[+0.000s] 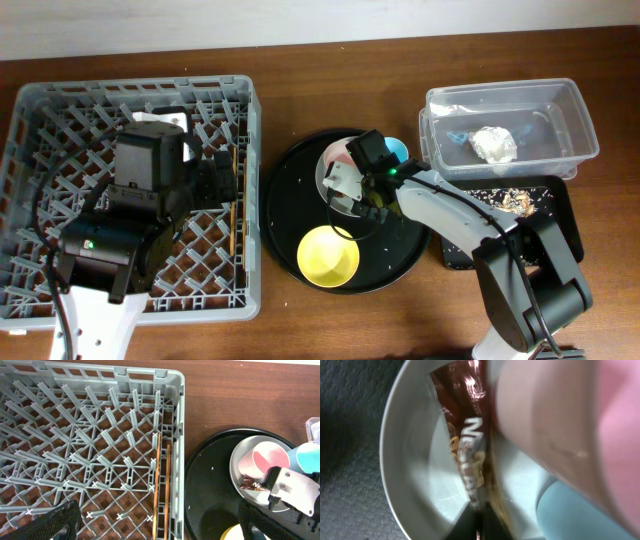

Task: Sort waste into correct bins and load items into the dishwasher rack
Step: 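Carry the Nescafe stick into the clear plastic bin and release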

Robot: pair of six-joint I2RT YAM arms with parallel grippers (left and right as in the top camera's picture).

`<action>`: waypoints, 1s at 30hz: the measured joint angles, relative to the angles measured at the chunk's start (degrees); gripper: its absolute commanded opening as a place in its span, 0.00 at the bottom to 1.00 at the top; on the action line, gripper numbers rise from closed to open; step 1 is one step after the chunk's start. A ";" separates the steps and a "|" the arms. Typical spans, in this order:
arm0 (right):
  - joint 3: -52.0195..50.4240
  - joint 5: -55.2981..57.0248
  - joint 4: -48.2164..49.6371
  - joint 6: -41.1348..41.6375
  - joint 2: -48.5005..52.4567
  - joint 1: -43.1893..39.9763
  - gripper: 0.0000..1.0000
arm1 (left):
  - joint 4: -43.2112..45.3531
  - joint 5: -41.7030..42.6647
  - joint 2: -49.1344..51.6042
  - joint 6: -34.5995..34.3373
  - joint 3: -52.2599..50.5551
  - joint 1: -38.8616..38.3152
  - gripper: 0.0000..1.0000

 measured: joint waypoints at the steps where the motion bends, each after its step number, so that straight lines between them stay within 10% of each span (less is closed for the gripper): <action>1: 0.00 -0.20 -0.46 -0.04 -0.02 0.07 0.04 | 0.00 0.00 0.00 0.02 0.00 0.00 0.99; 15: 2.56 12.02 -3.10 4.46 -21.55 1.14 0.04 | 0.00 0.00 0.00 0.02 0.00 0.00 0.99; 30: 2.73 -5.18 12.09 61.68 -7.89 -35.54 0.04 | 0.00 0.02 0.00 0.02 0.00 0.00 0.99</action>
